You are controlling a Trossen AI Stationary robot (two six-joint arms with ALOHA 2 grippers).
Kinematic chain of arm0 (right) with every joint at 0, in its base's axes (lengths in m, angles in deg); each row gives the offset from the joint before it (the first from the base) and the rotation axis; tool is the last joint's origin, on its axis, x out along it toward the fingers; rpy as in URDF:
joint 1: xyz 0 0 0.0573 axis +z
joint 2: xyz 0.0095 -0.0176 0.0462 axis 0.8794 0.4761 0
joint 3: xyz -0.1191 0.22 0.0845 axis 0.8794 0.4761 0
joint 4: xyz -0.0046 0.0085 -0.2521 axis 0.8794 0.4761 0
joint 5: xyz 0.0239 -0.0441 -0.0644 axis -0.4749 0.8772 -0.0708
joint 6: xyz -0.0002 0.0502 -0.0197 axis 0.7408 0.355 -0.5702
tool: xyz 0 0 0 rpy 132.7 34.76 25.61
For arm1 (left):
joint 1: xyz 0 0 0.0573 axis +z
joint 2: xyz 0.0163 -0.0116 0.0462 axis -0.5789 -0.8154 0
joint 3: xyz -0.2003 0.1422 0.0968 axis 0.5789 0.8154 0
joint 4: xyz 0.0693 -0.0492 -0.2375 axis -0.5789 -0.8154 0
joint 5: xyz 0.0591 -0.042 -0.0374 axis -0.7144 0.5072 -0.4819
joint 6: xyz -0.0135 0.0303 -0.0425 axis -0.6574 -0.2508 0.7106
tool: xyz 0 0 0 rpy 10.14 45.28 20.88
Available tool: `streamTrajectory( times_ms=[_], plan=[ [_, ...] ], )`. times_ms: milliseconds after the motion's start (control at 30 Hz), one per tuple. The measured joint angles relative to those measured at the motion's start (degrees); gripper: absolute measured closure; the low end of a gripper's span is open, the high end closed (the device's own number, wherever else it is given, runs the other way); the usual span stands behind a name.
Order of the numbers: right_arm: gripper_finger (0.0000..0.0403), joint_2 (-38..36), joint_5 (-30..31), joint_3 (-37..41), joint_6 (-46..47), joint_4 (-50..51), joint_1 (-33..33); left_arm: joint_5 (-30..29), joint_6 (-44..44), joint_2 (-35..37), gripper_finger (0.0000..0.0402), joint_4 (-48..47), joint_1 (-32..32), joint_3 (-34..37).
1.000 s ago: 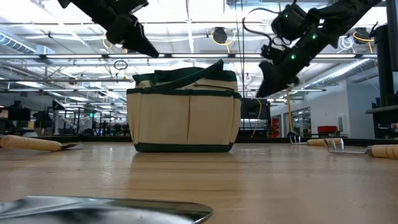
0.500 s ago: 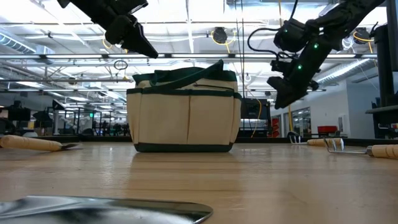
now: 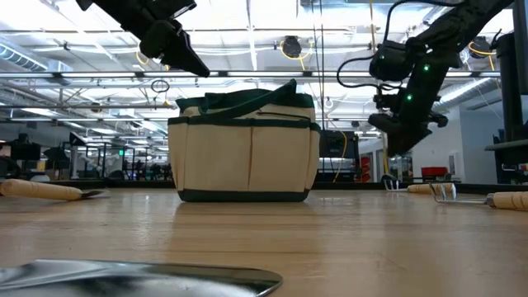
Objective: Pick & Place Garden tools in Gardening bag
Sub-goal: Put the top brown hand rake into the brown gardening bag
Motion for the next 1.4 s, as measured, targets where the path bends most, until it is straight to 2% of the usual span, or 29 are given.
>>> streamTrajectory(
  times_ms=[333, 633, 1100, 1267, 1400],
  plan=[
    [0.0273, 0.00, 0.06, 8.12, -0.37, -5.15, -0.49, -0.02, 0.42, 0.00, 0.0289, 0.05, 0.00, 0.00],
    [0.0273, 0.00, 0.00, 9.01, 1.73, -5.32, -3.55, -0.02, 1.17, 0.00, 0.0289, 0.07, 0.00, 0.00],
    [0.0273, 0.00, -0.14, 9.10, 4.70, -4.54, -3.73, -0.02, 1.41, 0.00, 0.0289, 0.05, 0.00, 0.00],
    [0.0273, 0.00, -1.63, 12.54, 4.69, -7.76, -3.74, 0.01, 1.45, 0.00, 0.0289, 0.05, 0.00, 0.00],
    [0.0273, -0.02, -4.49, 17.38, 4.28, -14.84, -3.74, 0.00, 1.43, 0.00, 0.0289, 0.05, 0.00, 0.00]
  ],
)
